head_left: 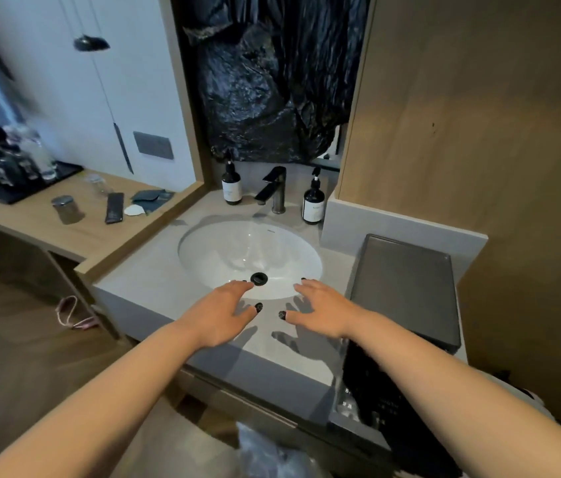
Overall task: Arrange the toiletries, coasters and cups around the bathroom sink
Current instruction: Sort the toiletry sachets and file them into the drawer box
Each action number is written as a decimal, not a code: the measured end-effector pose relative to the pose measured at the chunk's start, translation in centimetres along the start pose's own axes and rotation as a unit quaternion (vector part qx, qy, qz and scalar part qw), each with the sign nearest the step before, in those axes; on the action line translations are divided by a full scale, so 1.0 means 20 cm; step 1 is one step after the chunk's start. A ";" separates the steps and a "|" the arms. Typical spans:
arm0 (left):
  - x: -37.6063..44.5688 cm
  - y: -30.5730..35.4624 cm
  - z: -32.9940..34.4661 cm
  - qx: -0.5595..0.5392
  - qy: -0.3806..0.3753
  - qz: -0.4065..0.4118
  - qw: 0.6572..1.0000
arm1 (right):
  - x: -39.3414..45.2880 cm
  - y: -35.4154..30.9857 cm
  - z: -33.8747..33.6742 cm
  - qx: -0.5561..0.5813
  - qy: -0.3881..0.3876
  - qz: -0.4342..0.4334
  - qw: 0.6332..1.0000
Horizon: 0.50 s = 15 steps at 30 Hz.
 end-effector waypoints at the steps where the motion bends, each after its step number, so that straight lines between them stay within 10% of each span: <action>1: -0.01 -0.06 -0.04 -0.009 0.002 -0.005 1.000 | 0.04 -0.05 -0.01 -0.002 0.002 0.000 1.000; 15: -0.05 -0.99 -0.59 -0.037 0.021 -0.071 0.997 | 0.65 -0.87 0.16 0.003 0.007 -0.037 0.999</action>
Point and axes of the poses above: each hand's wrist, its own x-axis towards the middle knuckle, its own z-axis out of the palm, y = z × x, the point moved 2 cm from there along x, towards the middle knuckle, and after that the axes turned 5 degrees about -z, right-handed, at the moved point
